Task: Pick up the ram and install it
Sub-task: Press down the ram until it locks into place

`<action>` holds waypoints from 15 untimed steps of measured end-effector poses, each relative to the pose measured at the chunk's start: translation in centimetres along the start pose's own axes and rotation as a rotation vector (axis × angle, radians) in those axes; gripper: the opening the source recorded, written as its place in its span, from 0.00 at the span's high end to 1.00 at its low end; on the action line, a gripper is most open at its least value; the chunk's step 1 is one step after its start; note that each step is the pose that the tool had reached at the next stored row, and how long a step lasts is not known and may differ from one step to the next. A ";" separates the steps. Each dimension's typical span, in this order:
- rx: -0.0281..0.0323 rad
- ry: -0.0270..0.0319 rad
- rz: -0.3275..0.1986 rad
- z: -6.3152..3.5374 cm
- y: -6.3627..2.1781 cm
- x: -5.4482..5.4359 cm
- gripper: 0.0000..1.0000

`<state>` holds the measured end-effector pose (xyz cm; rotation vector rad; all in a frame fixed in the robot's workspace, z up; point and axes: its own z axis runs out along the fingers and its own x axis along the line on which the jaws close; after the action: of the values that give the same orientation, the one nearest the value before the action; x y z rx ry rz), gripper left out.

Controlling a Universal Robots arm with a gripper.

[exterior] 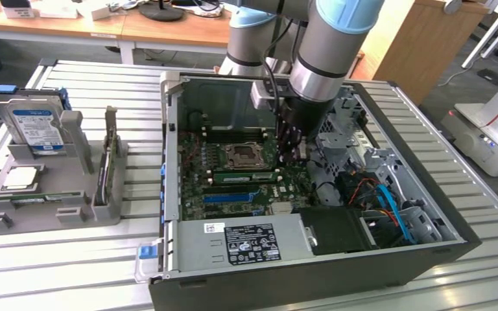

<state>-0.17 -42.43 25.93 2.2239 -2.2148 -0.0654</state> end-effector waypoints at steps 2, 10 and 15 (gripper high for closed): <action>0.0002 -0.0001 0.000 0.17 -0.01 0.0 0.89; 0.0002 0.0000 0.000 0.44 -0.01 0.0 0.89; 0.0002 0.0000 0.000 0.80 -0.02 0.0 0.89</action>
<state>-0.17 -42.43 25.13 2.2241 -2.2149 -0.0651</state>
